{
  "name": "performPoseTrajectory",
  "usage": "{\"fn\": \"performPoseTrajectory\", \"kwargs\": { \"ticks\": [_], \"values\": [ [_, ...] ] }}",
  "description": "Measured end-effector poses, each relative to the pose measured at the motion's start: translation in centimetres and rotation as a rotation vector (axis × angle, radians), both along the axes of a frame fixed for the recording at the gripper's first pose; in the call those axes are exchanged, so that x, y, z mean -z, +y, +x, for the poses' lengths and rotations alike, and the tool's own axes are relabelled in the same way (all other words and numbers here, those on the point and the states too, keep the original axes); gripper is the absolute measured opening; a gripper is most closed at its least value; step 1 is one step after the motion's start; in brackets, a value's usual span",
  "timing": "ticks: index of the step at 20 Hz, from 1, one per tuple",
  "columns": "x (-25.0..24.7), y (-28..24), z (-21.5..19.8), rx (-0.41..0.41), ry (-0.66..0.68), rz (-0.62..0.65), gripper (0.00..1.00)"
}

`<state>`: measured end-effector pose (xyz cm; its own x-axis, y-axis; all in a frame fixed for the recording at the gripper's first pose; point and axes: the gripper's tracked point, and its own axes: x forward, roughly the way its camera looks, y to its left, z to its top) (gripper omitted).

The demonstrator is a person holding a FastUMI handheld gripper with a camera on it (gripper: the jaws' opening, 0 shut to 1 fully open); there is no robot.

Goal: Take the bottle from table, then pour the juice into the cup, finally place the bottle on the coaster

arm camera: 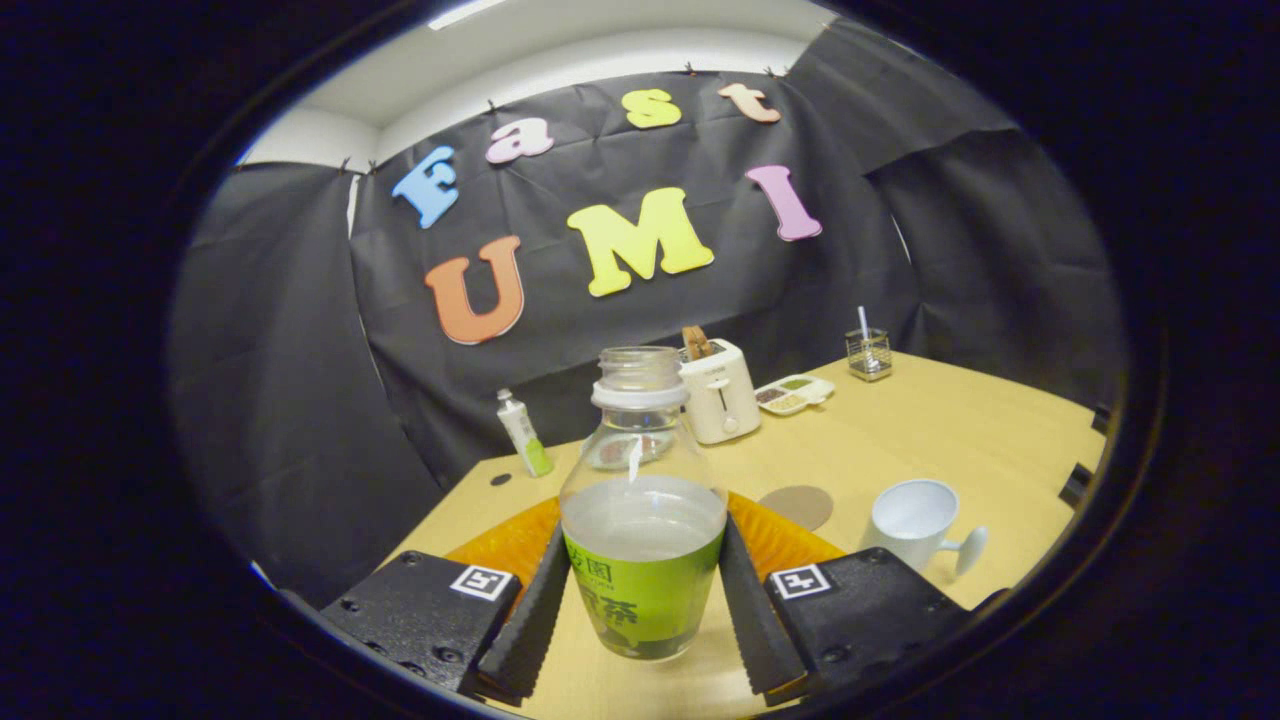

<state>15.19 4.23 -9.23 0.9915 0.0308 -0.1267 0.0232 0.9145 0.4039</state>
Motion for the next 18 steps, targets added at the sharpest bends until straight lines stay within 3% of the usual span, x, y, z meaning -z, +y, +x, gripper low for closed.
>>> {"fn": "performPoseTrajectory", "kwargs": {
  "ticks": [5, 9, 18],
  "values": [
    [-1.3, 1.5, -0.1, -0.058, 0.015, 0.146, 0.79],
    [-2.5, 3.7, 0.1, -0.154, 0.024, 0.264, 0.79],
    [-2.2, 1.9, 0.0, -0.141, 0.055, 0.542, 0.78]
  ]
}}
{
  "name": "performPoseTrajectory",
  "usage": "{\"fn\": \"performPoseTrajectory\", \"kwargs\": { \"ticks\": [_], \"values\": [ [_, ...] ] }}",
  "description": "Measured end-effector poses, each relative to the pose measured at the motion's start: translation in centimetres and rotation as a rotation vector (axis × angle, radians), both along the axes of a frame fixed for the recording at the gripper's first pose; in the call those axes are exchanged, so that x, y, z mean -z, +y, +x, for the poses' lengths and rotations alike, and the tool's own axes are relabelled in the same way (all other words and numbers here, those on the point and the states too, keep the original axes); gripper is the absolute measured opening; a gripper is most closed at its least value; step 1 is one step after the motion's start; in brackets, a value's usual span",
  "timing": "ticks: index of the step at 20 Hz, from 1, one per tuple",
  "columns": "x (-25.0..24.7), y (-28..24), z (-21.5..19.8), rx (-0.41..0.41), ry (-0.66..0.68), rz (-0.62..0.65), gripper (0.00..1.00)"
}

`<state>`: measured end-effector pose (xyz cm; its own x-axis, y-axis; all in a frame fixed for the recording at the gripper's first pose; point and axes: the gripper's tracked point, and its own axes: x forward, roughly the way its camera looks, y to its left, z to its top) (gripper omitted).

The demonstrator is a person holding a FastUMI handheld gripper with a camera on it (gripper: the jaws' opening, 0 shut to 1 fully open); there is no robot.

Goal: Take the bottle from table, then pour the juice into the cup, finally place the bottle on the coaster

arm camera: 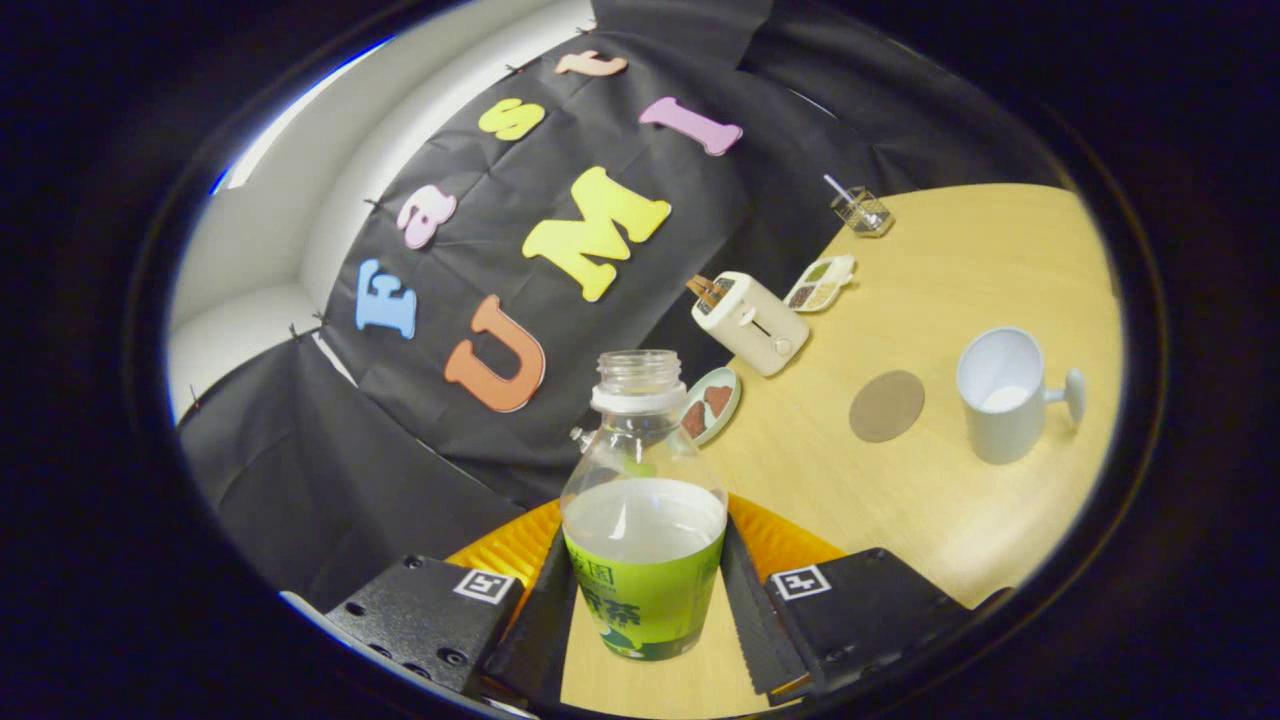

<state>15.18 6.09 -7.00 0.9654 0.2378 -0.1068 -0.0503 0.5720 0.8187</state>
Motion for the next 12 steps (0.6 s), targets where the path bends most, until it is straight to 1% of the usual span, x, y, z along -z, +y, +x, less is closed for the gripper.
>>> {"fn": "performPoseTrajectory", "kwargs": {
  "ticks": [3, 7, 12],
  "values": [
    [0.2, -1.1, -0.1, 0.02, 0.013, 0.043, 0.78],
    [-0.5, -1.8, 0.3, 0.016, -0.014, 0.175, 0.78],
    [0.3, -3.2, 0.7, 0.028, -0.034, 0.334, 0.78]
  ]
}}
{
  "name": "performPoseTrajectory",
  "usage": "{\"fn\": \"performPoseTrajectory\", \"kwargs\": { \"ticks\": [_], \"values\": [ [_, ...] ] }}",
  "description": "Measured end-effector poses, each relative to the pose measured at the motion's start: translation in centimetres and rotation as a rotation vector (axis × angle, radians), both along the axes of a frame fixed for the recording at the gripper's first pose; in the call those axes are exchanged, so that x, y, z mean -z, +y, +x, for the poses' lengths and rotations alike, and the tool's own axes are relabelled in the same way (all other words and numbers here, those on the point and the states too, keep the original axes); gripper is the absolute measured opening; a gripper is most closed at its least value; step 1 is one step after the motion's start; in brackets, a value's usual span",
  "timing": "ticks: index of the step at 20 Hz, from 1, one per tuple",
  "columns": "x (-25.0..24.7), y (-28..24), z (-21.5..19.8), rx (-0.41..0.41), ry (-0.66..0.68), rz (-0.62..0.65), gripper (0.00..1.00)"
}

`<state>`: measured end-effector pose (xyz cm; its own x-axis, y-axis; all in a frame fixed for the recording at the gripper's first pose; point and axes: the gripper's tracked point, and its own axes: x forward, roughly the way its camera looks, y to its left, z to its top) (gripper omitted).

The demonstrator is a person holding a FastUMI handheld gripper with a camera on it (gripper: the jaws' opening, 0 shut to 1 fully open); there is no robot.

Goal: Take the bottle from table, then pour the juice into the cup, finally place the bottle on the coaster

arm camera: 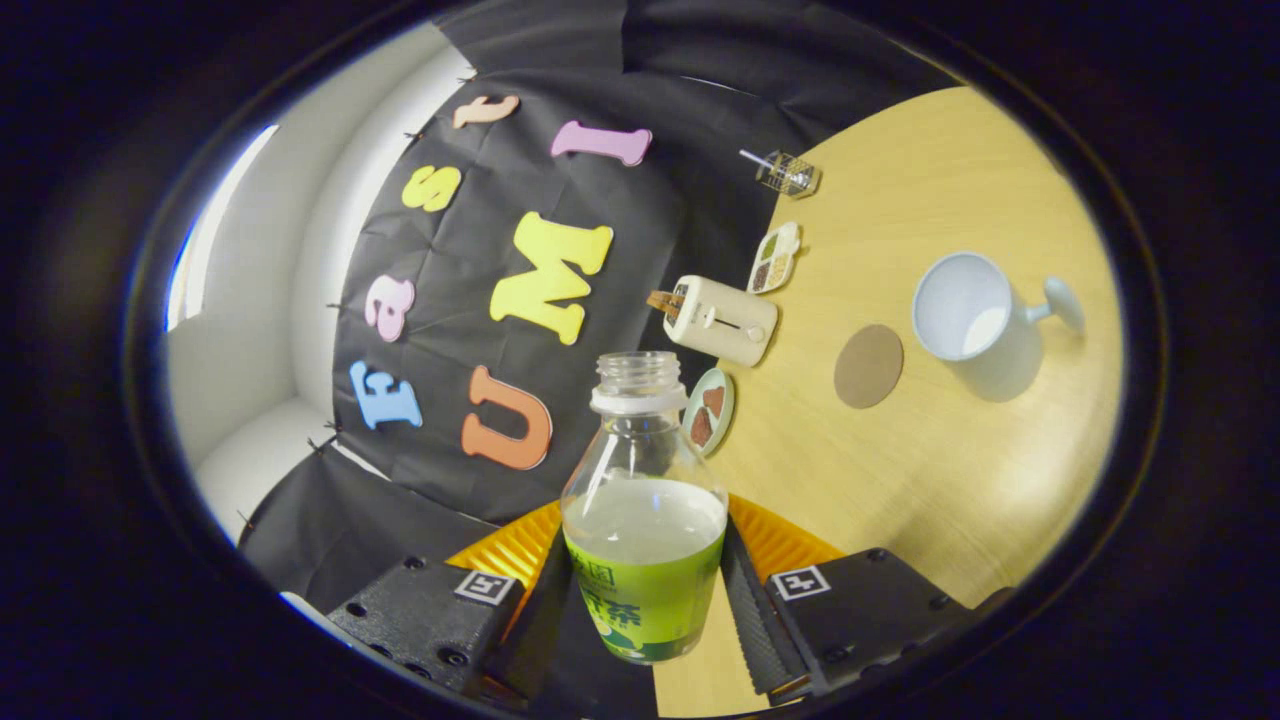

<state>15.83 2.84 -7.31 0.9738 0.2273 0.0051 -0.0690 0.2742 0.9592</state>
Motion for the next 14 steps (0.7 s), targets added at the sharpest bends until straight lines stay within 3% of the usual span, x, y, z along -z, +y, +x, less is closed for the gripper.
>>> {"fn": "performPoseTrajectory", "kwargs": {
  "ticks": [5, 14],
  "values": [
    [-0.1, -1.3, 0.3, -0.012, -0.054, 0.196, 0.78],
    [-0.2, -3.6, 0.1, 0.005, -0.093, 0.432, 0.78]
  ]
}}
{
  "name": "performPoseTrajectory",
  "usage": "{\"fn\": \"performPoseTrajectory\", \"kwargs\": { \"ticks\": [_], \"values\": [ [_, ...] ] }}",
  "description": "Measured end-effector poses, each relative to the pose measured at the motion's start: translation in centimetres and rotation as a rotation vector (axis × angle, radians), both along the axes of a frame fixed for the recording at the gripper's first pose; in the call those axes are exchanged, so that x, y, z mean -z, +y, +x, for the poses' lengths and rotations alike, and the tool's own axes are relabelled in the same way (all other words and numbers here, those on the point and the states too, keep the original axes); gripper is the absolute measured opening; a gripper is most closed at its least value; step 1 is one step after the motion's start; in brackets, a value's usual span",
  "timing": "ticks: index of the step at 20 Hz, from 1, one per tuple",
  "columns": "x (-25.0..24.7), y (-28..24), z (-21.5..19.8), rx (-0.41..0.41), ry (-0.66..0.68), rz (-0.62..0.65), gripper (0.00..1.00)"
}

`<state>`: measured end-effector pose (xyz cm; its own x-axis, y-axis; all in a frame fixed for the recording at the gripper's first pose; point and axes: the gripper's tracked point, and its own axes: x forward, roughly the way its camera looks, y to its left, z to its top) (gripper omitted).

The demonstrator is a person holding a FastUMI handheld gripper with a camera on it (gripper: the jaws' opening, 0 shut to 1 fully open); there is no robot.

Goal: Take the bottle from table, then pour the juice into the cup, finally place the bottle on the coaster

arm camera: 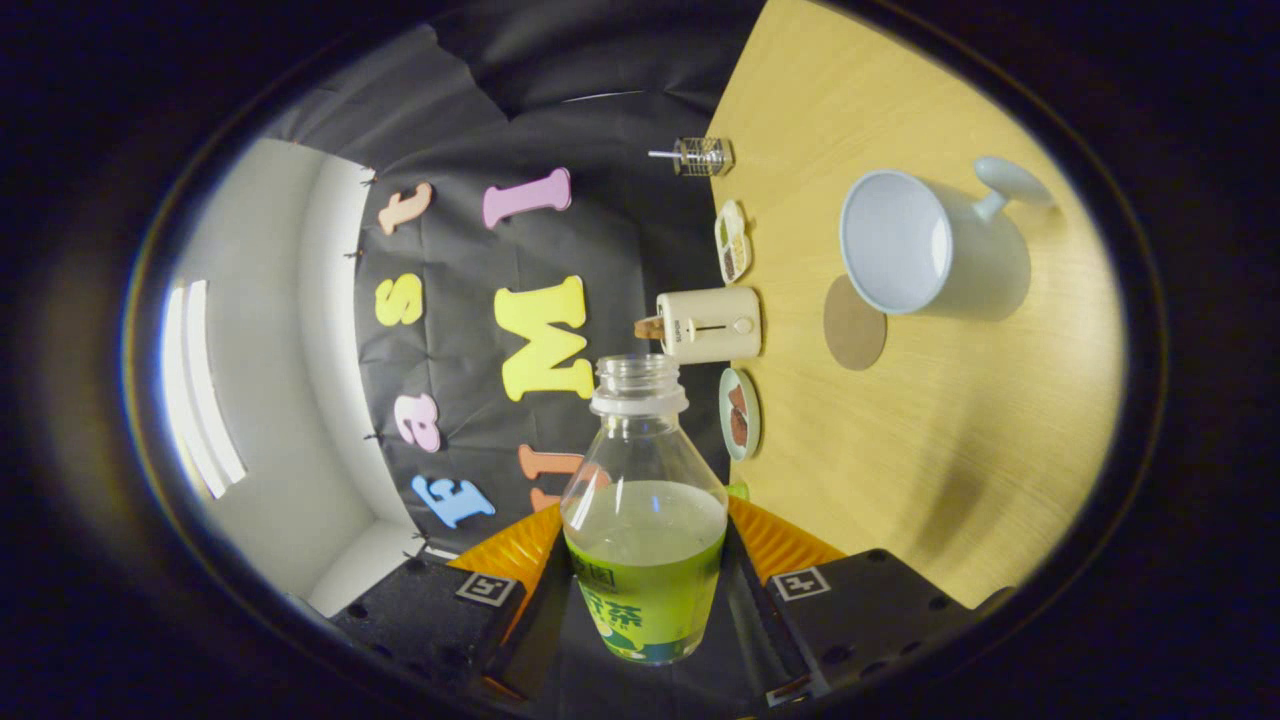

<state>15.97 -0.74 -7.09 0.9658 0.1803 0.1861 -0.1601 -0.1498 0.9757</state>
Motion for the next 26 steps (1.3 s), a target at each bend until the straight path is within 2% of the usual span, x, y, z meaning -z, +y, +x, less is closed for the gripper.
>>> {"fn": "performPoseTrajectory", "kwargs": {
  "ticks": [10, 18, 26],
  "values": [
    [-2.4, -1.5, -0.7, -0.012, -0.061, 0.144, 0.78],
    [-3.3, -2.3, -1.1, -0.02, -0.056, 0.225, 0.78],
    [-3.3, -2.0, -0.7, -0.046, -0.04, 0.255, 0.77]
  ]
}}
